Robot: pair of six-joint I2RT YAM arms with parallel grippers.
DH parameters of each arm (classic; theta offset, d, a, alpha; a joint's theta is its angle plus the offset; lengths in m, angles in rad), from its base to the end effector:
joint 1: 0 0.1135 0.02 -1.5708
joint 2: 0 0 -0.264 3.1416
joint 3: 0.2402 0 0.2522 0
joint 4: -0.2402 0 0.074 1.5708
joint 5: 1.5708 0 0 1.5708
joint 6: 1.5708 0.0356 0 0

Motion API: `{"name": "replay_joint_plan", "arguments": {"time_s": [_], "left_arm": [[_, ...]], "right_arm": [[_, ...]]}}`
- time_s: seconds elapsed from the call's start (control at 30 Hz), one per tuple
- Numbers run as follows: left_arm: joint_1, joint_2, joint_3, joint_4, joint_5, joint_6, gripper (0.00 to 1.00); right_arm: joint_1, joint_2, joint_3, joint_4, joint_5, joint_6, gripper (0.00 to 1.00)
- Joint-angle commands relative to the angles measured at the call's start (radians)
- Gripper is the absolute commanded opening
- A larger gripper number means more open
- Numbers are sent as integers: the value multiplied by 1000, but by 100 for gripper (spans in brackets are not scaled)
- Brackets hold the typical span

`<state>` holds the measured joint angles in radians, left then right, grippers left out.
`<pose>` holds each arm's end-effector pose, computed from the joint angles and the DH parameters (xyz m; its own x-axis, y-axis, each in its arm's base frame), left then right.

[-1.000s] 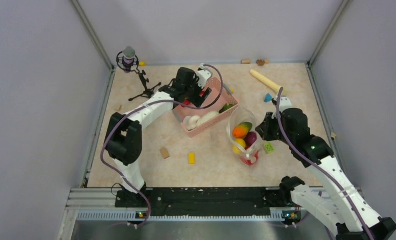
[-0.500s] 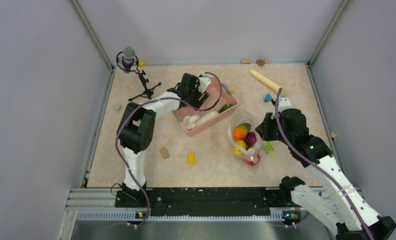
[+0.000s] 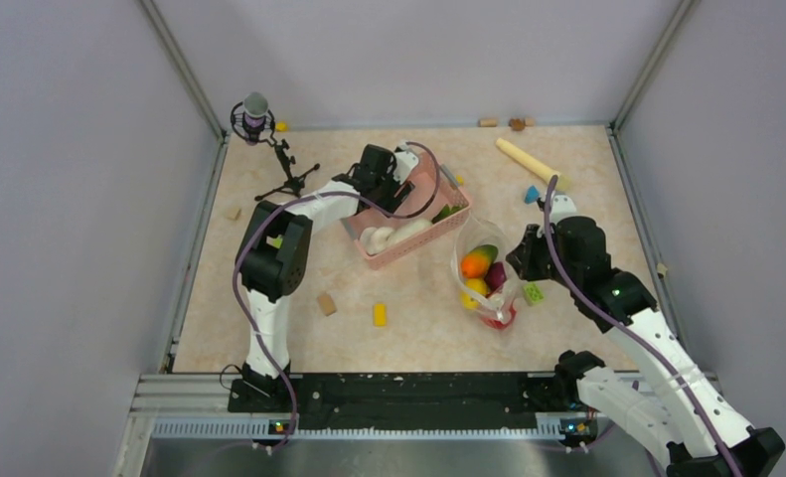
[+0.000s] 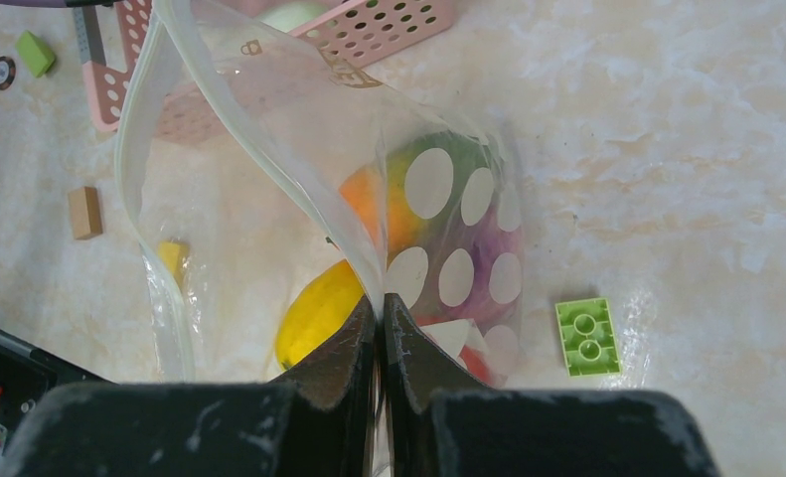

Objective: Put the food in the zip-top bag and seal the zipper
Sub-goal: Pick up the fake vegetable from the bin.

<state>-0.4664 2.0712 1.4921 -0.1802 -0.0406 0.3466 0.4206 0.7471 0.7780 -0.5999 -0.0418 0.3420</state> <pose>0.4151 -0.2074 0.1859 -0.4346 0.5988 -0.6727 0.6067 0.7467 0.2727 0.1469 0.0673 0.3014 -0.6109 0.0938 -0.7861 -0.2496 0.9195 0.3037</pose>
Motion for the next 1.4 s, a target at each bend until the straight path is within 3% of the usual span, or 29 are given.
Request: {"name": "replay_joint_plan", "arguments": {"time_s": [0.0, 0.5, 0.67, 0.9, 1.17, 1.37], "left_arm": [[8, 27, 59, -15, 52, 2, 75], [6, -1, 73, -164, 298, 49, 72], [6, -4, 65, -131, 213, 37, 65], [0, 44, 99, -127, 96, 40, 64], [-18, 93, 157, -192, 70, 48, 68], [-21, 125, 199, -232, 89, 39, 59]], "right_arm": [[-3, -17, 1, 39, 9, 2, 4], [-2, -26, 1, 39, 9, -1, 4], [-2, -26, 1, 39, 12, 0, 4], [-3, -33, 0, 39, 14, 0, 4], [-2, -36, -2, 39, 10, 0, 4], [-3, -42, -9, 39, 16, 3, 4]]}}
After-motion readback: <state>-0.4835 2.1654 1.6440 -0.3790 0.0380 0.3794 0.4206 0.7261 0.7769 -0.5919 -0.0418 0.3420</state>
